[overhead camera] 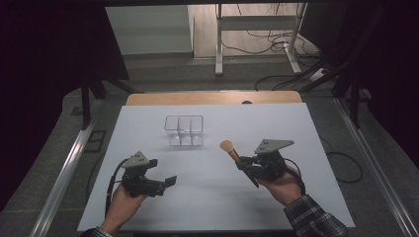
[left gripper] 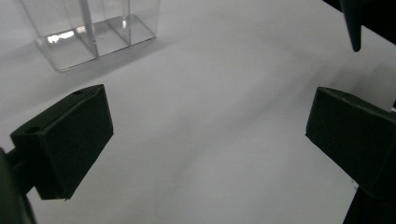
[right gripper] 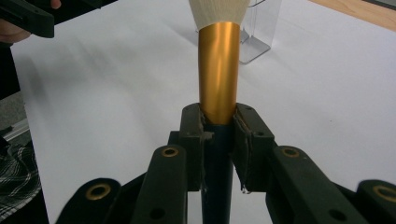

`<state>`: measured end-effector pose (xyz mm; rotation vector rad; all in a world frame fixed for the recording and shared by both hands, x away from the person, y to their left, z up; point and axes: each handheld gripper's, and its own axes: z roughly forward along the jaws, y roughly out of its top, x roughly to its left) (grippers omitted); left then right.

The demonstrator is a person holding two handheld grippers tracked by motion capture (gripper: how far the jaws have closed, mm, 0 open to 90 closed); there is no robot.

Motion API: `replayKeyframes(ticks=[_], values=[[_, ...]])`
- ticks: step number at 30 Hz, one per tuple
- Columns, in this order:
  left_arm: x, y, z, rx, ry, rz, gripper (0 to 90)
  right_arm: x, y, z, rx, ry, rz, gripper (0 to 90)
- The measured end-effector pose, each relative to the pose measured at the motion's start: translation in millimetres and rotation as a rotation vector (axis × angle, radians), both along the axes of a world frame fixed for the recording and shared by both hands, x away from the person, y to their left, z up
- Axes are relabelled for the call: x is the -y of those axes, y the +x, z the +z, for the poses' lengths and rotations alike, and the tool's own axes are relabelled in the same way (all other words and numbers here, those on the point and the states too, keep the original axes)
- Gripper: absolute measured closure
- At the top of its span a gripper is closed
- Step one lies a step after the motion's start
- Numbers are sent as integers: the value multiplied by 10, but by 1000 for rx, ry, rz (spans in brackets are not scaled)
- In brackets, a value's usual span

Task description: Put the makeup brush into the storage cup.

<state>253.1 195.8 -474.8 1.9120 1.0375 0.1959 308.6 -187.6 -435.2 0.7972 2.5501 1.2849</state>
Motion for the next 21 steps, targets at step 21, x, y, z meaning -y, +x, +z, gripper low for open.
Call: replayKeyframes(ticks=[21], values=[[385,228,9,-21,-89,-130,6,-141,-33,-16,7,26,13,744]])
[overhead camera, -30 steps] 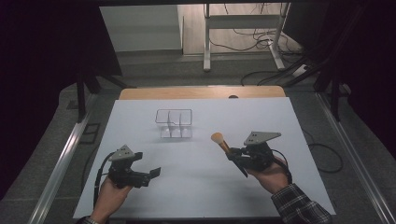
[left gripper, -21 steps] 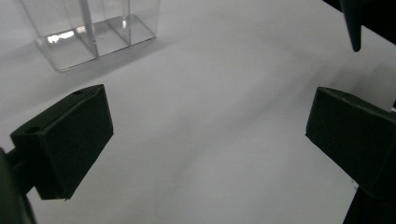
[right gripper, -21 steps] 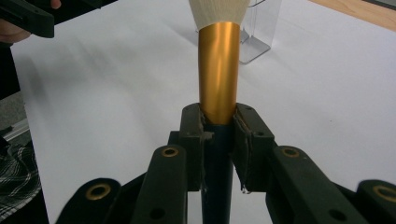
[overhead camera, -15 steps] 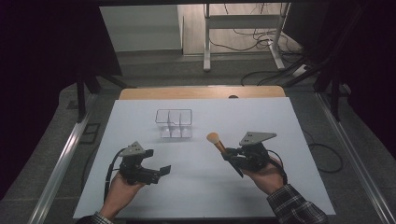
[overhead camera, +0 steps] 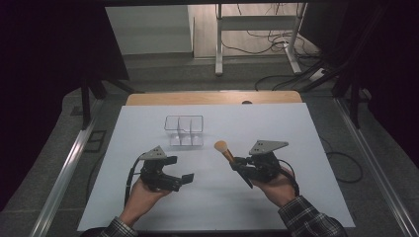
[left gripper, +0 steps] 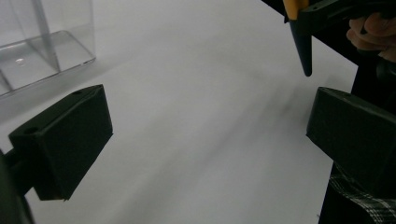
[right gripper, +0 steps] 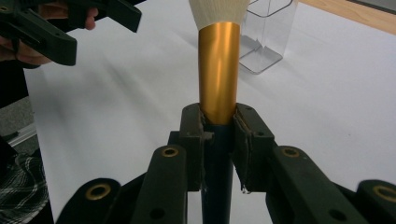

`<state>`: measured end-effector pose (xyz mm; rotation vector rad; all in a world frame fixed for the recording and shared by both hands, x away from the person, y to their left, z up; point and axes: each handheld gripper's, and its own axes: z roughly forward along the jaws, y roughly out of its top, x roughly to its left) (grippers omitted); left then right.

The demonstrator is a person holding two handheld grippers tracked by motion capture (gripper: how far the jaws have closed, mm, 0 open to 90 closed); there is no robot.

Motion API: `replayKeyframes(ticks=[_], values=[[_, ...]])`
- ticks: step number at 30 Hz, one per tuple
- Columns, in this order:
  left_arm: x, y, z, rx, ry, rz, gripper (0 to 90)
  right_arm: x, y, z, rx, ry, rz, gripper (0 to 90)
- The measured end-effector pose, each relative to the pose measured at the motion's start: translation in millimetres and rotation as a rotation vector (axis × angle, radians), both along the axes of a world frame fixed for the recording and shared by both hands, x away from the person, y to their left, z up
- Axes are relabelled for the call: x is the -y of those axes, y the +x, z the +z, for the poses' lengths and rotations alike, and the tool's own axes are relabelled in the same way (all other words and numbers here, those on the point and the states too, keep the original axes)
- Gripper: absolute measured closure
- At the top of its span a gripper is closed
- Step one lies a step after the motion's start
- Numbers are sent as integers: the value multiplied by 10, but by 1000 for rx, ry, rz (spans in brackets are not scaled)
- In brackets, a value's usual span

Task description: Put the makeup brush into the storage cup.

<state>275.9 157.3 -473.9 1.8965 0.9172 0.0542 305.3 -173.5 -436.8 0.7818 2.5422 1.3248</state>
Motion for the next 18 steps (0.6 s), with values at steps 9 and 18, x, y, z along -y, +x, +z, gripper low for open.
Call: replayKeyframes(ticks=[9,18], values=[[69,92,9,-8,-85,-45,0,-62,-22,-11,-10,23,9,744],[136,154,15,-21,-143,-74,0,-167,-56,-40,-20,28,30,743]])
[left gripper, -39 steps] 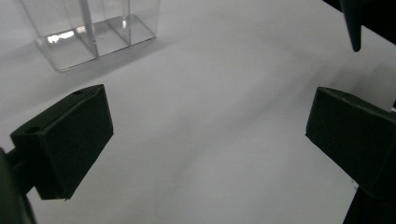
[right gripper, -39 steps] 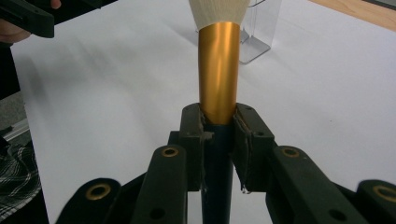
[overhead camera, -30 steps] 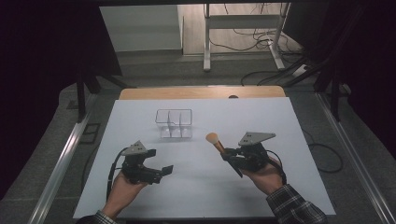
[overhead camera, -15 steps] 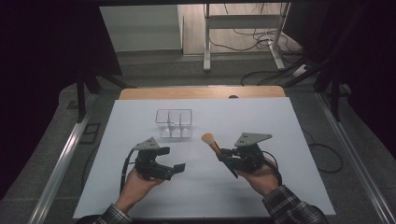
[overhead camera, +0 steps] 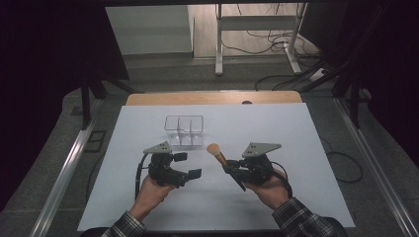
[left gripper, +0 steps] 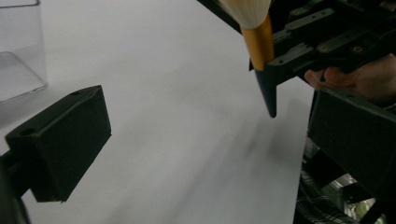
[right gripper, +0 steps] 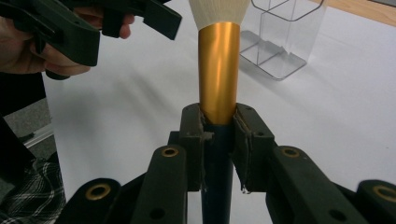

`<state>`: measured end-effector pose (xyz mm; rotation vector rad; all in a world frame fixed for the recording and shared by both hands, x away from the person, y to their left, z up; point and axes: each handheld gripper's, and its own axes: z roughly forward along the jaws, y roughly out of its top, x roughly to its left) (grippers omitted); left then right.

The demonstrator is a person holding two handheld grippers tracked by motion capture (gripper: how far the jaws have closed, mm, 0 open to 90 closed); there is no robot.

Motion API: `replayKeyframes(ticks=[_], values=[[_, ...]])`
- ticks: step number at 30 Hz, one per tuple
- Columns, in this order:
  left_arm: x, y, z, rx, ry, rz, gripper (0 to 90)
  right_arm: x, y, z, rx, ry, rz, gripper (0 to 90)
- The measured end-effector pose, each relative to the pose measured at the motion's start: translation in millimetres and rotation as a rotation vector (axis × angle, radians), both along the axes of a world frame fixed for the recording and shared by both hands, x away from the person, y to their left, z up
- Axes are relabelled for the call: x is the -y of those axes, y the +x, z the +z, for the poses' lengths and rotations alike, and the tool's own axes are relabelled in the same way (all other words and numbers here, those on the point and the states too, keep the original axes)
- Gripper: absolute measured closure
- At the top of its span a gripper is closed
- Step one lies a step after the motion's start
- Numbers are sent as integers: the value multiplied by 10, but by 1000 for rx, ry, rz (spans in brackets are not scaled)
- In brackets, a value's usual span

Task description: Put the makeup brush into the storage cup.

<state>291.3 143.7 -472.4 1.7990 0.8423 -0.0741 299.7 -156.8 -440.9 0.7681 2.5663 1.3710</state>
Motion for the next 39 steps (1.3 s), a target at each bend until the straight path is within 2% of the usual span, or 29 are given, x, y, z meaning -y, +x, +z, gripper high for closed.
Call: replayKeyframes(ticks=[16,22,30,33,39], values=[[177,82,-18,-27,-70,-66,0,-175,-55,-50,-13,16,38,743],[201,91,-23,-32,-91,-76,32,-231,-76,-66,-15,16,49,743],[202,108,-35,-53,-118,-83,151,-288,-96,-80,-16,21,62,743],[200,113,-44,-69,-132,-73,219,-301,-101,-84,-15,20,62,743],[202,107,-44,-80,-128,-72,386,-314,-109,-85,-14,24,67,743]])
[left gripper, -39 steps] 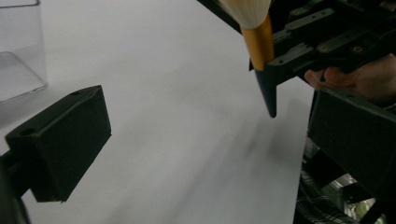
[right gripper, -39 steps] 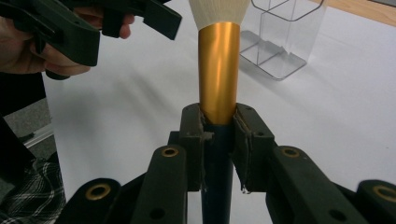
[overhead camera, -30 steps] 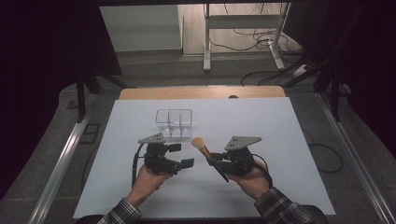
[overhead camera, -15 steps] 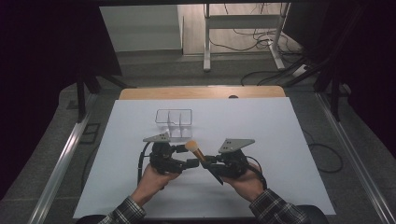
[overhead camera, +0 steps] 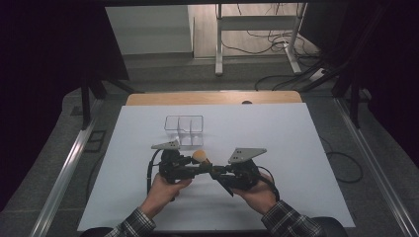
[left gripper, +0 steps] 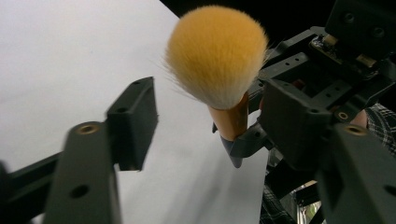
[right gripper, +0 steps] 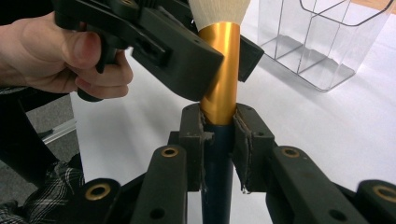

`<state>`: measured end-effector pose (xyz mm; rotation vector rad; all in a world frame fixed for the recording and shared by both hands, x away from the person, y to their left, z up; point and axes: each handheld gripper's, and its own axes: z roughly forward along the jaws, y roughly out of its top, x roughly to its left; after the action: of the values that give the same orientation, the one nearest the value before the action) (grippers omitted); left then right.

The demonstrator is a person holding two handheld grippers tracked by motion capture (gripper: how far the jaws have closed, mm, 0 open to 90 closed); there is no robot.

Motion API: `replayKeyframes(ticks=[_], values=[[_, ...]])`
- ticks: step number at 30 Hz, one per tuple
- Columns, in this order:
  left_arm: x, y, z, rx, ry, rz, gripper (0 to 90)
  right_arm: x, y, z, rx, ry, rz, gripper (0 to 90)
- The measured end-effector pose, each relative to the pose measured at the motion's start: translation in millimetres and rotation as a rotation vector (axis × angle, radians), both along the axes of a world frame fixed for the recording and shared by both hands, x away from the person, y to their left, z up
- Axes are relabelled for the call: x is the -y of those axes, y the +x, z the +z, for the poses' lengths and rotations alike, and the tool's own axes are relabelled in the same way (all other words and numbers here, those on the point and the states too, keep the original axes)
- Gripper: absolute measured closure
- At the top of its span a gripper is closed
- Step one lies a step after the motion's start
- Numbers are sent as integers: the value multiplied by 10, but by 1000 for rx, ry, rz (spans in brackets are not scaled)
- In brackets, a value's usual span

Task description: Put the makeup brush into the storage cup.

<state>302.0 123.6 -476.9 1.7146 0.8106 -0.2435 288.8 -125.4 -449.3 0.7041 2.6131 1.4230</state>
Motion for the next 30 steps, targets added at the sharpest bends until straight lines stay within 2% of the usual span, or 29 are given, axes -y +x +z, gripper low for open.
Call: replayKeyframes(ticks=[3,6,7,9,18,22,25,30], values=[[-5,-4,0,-9,-1,-2,481,-3,-3,-1,1,-2,2,743],[-9,-8,3,-21,-25,-23,594,-8,-2,-7,0,-6,2,743],[-11,-11,6,-31,-43,-27,665,-10,0,-12,0,-9,1,743],[-20,-3,6,-57,-76,-33,711,-10,2,-17,-2,-6,5,743],[-5,-42,60,-40,-40,-15,730,-12,8,-22,-9,9,12,727],[-2,-57,80,-17,-15,0,731,-8,36,-54,-38,17,3,575],[-12,-58,89,-13,-9,3,732,-16,45,-63,-42,4,5,475],[-35,-61,108,-2,4,13,731,-30,64,-97,-44,-33,16,359]])
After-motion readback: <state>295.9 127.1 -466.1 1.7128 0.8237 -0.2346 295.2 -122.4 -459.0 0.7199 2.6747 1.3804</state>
